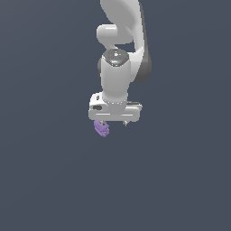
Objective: Pick up the object and move it to a goal position.
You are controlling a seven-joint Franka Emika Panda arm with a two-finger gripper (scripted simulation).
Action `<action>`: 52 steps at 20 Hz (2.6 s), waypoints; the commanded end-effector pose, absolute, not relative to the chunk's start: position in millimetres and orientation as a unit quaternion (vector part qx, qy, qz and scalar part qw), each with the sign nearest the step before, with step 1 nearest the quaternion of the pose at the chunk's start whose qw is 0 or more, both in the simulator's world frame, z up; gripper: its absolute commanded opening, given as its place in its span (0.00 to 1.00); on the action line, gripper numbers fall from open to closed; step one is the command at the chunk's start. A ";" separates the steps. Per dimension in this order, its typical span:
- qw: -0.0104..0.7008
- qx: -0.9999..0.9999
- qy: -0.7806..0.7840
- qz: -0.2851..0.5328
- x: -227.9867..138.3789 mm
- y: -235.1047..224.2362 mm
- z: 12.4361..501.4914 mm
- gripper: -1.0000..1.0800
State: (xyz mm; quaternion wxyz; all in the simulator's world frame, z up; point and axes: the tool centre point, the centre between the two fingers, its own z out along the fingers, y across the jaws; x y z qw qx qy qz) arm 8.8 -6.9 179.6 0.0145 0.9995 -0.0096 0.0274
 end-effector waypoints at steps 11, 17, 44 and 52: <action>0.003 1.000 -0.003 0.029 10.0 -1.7 191.4 0.96; 0.003 1.000 -0.002 0.029 9.7 -2.2 190.6 0.96; 0.005 0.977 0.213 0.010 -27.1 -50.9 146.9 0.96; 0.003 0.956 0.292 0.004 -43.2 -67.0 131.5 0.96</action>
